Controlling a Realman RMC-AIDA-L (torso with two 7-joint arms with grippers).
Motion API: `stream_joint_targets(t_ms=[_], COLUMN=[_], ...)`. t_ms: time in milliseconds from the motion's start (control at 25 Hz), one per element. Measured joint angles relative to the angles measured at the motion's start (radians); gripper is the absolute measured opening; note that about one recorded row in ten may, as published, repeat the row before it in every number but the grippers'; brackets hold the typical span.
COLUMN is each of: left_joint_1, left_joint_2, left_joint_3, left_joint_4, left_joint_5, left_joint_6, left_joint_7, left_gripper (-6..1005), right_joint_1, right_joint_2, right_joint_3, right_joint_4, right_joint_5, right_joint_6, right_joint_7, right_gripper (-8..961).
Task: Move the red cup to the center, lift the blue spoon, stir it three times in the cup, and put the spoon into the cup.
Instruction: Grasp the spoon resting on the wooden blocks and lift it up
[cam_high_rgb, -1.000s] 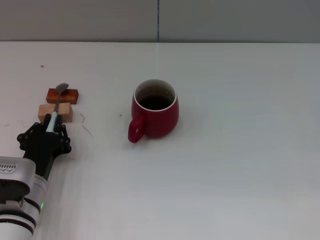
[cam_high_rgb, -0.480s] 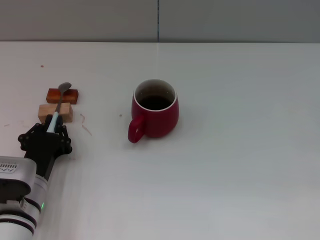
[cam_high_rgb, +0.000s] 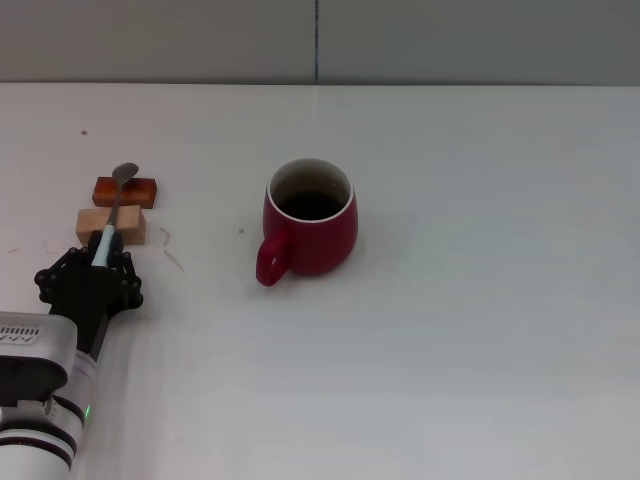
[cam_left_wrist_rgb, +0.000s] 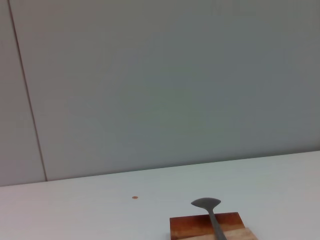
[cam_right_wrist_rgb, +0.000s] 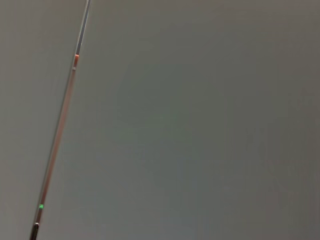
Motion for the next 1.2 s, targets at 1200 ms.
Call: stream_joint_targets(t_ms=[1200], left_joint_1=[0.033], left_joint_2=[0.019], left_joint_3=[-0.064], left_joint_4=[0.117], left_joint_5=[0.213], left_joint_6=[0.064], left_joint_7=[-0.726], left_gripper=[171], right_joint_1=[0.001], right_joint_2=[0.002], right_joint_3=[0.0], right_joint_4=[0.0], right_joint_5=[0.007], right_joint_6=[0.0], right_joint_7=[0.0], right_gripper=[615])
